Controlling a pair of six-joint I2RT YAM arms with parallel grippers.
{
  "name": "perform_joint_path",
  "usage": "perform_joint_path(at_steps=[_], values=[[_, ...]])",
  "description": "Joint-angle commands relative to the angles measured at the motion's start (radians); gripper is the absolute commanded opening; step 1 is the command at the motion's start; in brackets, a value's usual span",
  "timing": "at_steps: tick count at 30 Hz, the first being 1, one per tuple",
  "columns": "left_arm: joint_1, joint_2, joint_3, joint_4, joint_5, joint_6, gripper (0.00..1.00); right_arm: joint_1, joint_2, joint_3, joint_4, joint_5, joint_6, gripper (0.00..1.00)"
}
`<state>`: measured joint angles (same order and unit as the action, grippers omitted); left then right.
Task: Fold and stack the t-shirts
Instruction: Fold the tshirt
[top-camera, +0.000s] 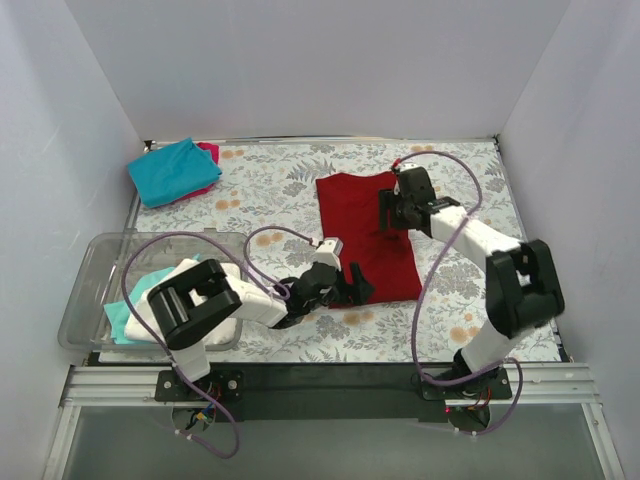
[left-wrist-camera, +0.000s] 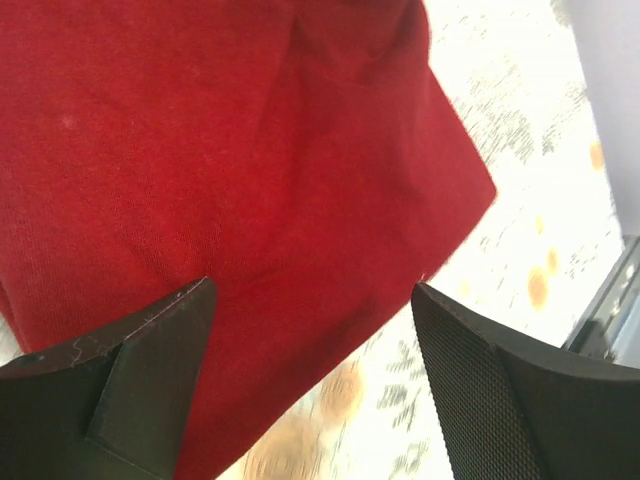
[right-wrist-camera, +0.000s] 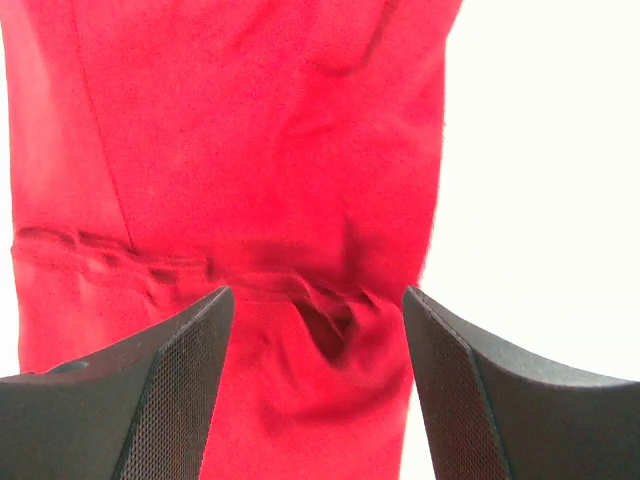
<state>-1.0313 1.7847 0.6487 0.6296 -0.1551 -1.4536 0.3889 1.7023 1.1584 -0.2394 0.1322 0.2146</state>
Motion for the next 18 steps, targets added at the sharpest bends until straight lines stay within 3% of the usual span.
perform_joint_path(at_steps=[1,6,18], values=[[-0.029,-0.039,-0.096,-0.495,-0.078,-0.008,0.75,0.019,-0.199,-0.142,-0.006,0.036,0.043,0.62],[-0.062,-0.29,-0.092,-0.574,-0.158,-0.011,0.78,0.037,-0.462,-0.35,-0.006,0.049,0.1,0.64],[-0.081,-0.613,-0.199,-0.695,-0.211,-0.1,0.78,0.149,-0.751,-0.598,-0.06,-0.077,0.242,0.64]])
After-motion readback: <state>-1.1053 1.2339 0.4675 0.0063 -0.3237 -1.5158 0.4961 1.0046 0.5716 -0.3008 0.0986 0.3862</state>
